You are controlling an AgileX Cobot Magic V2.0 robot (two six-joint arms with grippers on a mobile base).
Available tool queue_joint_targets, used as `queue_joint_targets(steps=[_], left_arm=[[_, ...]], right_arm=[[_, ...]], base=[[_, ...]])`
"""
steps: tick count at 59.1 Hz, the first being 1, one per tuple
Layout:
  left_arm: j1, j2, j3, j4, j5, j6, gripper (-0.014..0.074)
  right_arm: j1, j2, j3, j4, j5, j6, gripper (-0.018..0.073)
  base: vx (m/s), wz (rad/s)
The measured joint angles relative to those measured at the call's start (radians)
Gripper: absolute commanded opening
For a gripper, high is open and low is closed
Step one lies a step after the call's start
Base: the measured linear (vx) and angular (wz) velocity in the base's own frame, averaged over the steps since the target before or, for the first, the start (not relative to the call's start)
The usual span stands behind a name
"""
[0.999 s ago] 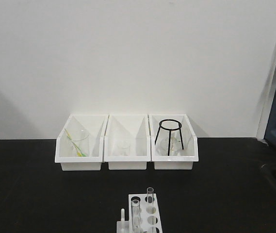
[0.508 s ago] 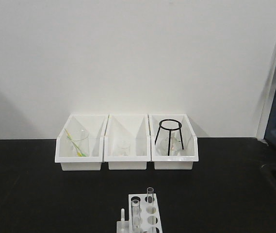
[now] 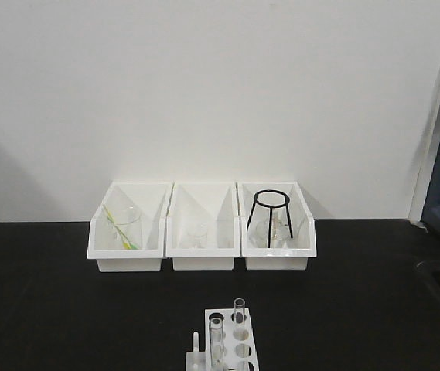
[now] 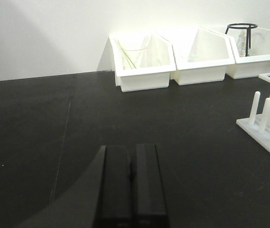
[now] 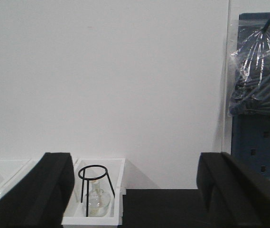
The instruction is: Flip and reinsert test tube from rack
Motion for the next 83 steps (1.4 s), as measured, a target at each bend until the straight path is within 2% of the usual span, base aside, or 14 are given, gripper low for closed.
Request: queue_joint_targets(steps=[7,14,20,24,31,38,48,68,83], left_arm=[[0.000,0.000,0.000,0.000,0.000,0.000,-0.0006],[0.000,0.000,0.000,0.000,0.000,0.000,-0.0006],[0.000,0.000,0.000,0.000,0.000,0.000,-0.0006],[0.000,0.000,0.000,0.000,0.000,0.000,-0.0006],[0.000,0.000,0.000,0.000,0.000,0.000,-0.0006],[0.000,0.000,0.000,0.000,0.000,0.000,-0.0006],[0.000,0.000,0.000,0.000,0.000,0.000,-0.0006],[0.000,0.000,0.000,0.000,0.000,0.000,-0.0006],[0.000,0.000,0.000,0.000,0.000,0.000,-0.0006]], right_arm=[[0.077,0.019,0.097,-0.005,-0.085,0.000,0.0512],[0.217,0.082,0.246,-0.030,-0.219,0.003,0.0479],[0.341,0.186,0.341,-0.088,-0.360,0.003,0.0473],[0.403,0.270,0.365,-0.121,-0.457,0.003,0.0473],[0.467,0.437,0.364,-0.144,-0.647,-0.002,0.0473],[0.487,0.599,0.329,-0.153,-0.782,-0.004,0.0473],[0.487,0.787,0.228,-0.187,-0.893,-0.005,0.0473],[0.488,1.011,0.002,-0.250,-0.915,0.002,0.0473],[0.488,1.102,-0.042,-0.251,-0.913,0.015,0.0470]], base=[[0.00,0.00],[0.00,0.00],[0.00,0.00],[0.00,0.00],[0.00,0.00],[0.00,0.00],[0.00,0.00],[0.00,0.00],[0.00,0.00]])
